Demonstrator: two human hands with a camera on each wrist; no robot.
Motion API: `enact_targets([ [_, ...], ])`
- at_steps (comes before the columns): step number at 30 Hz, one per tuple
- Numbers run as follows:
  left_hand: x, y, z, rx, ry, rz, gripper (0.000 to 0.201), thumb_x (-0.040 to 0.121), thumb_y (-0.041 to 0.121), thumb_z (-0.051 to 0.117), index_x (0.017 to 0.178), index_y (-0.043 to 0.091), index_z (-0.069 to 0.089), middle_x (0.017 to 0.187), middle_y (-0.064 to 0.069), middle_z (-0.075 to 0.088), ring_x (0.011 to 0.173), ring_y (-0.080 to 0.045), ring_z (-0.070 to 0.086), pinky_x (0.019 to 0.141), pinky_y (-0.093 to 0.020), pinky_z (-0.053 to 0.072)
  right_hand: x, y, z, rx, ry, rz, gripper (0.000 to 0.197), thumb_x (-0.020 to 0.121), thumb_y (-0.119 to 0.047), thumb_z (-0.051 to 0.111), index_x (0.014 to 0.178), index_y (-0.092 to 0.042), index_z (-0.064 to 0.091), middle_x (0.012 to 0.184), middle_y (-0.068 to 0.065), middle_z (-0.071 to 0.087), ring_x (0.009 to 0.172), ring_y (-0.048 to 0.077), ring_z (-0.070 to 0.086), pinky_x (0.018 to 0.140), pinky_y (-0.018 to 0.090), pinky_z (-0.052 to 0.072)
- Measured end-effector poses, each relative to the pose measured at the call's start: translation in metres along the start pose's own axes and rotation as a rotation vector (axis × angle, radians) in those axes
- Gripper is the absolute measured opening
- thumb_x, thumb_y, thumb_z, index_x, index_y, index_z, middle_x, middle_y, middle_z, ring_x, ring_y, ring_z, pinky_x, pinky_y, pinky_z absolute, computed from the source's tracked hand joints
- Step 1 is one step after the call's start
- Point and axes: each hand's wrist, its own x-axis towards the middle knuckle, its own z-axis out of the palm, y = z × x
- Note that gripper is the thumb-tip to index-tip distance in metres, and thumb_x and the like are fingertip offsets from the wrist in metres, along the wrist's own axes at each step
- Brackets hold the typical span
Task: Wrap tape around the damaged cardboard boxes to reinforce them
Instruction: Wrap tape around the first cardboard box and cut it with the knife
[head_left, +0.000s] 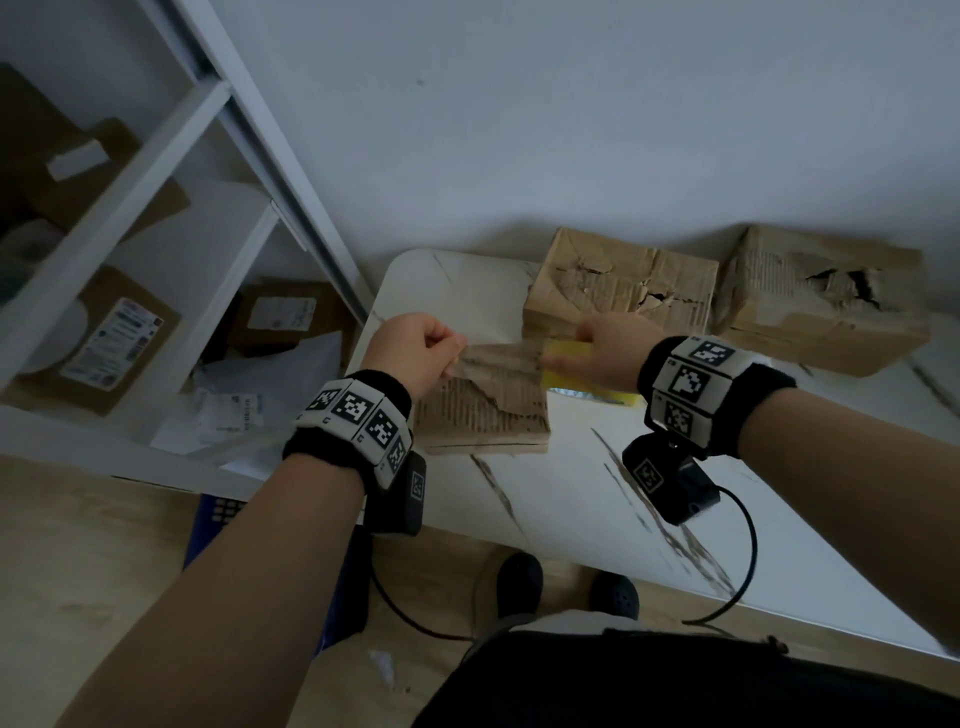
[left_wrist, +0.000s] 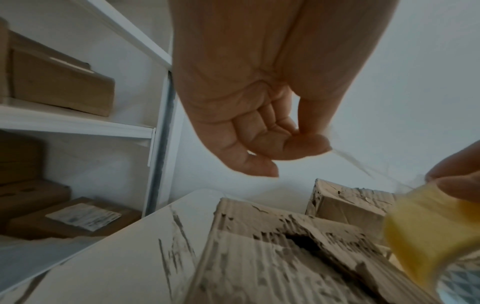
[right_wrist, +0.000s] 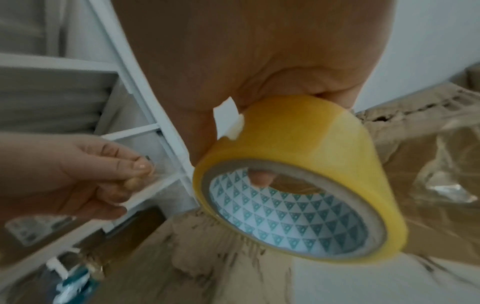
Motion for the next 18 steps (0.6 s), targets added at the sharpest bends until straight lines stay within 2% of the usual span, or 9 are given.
enact_targets([
  [2,0.000,-0.001,-0.001,-0.002,0.006,-0.004,0.017,0.092,0.023,0.059,0.075,0.023,0.056,0.067,0.003,0.061,0.069,-0.015,0.061,0.081,-0.037,0.053,0.001,0.003,-0.003,0.067,0.001,0.034,0.043,0.088,-0.054,0.050,0.076,-0.014,0.060,0.076,0.005,0.057,0.081,0.025,0.056,0.066,0.028,0.041],
  [3,0.001,-0.002,-0.002,0.000,0.014,-0.006,0.017,0.092,0.024,0.059,0.075,0.022,0.056,0.068,0.003,0.061,0.068,-0.014,0.061,0.079,-0.036,0.053,0.002,0.004,-0.004,0.112,0.001,0.048,0.041,0.087,-0.051,0.050,0.070,-0.015,0.057,0.069,0.003,0.053,0.074,0.024,0.055,0.063,0.028,0.039],
  [6,0.003,-0.004,-0.004,0.015,0.023,-0.014,0.017,0.092,0.024,0.059,0.075,0.022,0.055,0.068,0.004,0.060,0.065,-0.010,0.058,0.075,-0.032,0.051,0.005,0.009,-0.004,0.267,0.001,0.067,0.033,0.086,-0.042,0.053,0.075,-0.012,0.060,0.068,0.003,0.051,0.069,0.022,0.052,0.060,0.026,0.039],
  [8,0.003,-0.006,-0.005,0.034,0.019,-0.015,0.017,0.092,0.025,0.059,0.075,0.022,0.056,0.069,0.004,0.061,0.069,-0.014,0.060,0.076,-0.032,0.051,0.005,0.009,-0.003,0.316,0.027,0.064,0.030,0.084,-0.040,0.059,0.076,-0.011,0.061,0.071,0.003,0.053,0.071,0.021,0.053,0.059,0.025,0.040],
  [11,0.001,-0.009,-0.001,0.109,0.025,-0.020,0.016,0.092,0.029,0.058,0.082,0.017,0.063,0.077,0.002,0.064,0.078,-0.018,0.061,0.074,-0.030,0.047,0.003,0.007,-0.001,0.277,0.100,0.048,0.038,0.079,-0.052,0.064,0.080,-0.014,0.062,0.075,0.001,0.058,0.074,0.018,0.056,0.063,0.026,0.043],
  [14,-0.001,-0.014,-0.001,0.156,0.066,-0.023,0.016,0.092,0.030,0.058,0.089,0.015,0.064,0.083,-0.002,0.064,0.081,-0.019,0.060,0.072,-0.027,0.042,0.002,0.004,-0.001,0.210,0.118,0.048,0.041,0.079,-0.059,0.061,0.076,-0.018,0.059,0.069,-0.004,0.056,0.068,0.013,0.054,0.059,0.024,0.040],
  [16,0.001,-0.020,-0.005,0.128,0.096,-0.028,0.014,0.090,0.028,0.061,0.084,0.016,0.063,0.083,-0.006,0.066,0.082,-0.023,0.062,0.074,-0.030,0.047,0.005,0.005,0.001,0.102,0.095,0.073,0.050,0.077,-0.065,0.059,0.072,-0.015,0.061,0.068,-0.001,0.058,0.071,0.017,0.058,0.062,0.027,0.044],
  [18,0.003,-0.025,-0.008,0.079,0.076,-0.042,0.014,0.089,0.027,0.063,0.079,0.018,0.061,0.083,-0.007,0.067,0.083,-0.025,0.064,0.080,-0.035,0.052,0.006,0.008,0.004,0.026,0.063,0.099,0.060,0.074,-0.071,0.056,0.084,-0.013,0.067,0.079,0.003,0.065,0.082,0.021,0.062,0.069,0.030,0.050],
])
